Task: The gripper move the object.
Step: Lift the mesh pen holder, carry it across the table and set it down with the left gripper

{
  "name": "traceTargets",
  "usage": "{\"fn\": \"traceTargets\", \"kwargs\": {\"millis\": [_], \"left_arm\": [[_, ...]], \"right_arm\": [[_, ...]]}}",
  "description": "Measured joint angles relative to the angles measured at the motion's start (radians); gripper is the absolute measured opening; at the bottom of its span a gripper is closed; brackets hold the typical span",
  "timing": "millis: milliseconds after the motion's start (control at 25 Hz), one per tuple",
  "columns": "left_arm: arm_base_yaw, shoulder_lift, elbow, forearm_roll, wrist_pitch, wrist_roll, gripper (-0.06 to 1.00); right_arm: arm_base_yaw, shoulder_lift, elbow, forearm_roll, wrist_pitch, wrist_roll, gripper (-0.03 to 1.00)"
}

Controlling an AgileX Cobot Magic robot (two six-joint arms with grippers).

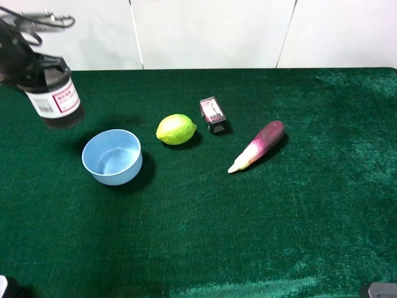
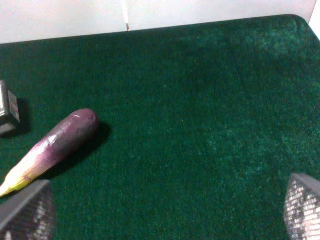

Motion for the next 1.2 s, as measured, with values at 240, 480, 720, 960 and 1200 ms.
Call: {"fn": "traceTargets", "kwargs": {"millis": [240,480,720,960,1200], "left_arm": [[0.000,-0.078,-0.068,-0.007,0.092,0.004,0.15],[-0.016,-0.089,-0.150,-0.046,0.174,0.016,0.15],[-0.155,-0.089,-0.175,-0.049,0.164,0.001,0.15],[-0.307,-0.087,-0.188,-0.050,0.121,-0.065,0.15],[-0.441,-0.045,-0.279,-0.049,0.118,-0.109,0.15]], "right_arm": [[0.000,0.000,0.000,0.000,0.000,0.000,0.70],[0.000,0.000,0.000,0.000,0.000,0.000,0.70],[0.000,0.000,0.000,0.000,0.000,0.000,0.70],[0.000,0.000,0.000,0.000,0.000,0.000,0.70],[0.000,0.000,0.000,0.000,0.000,0.000,0.70]]}}
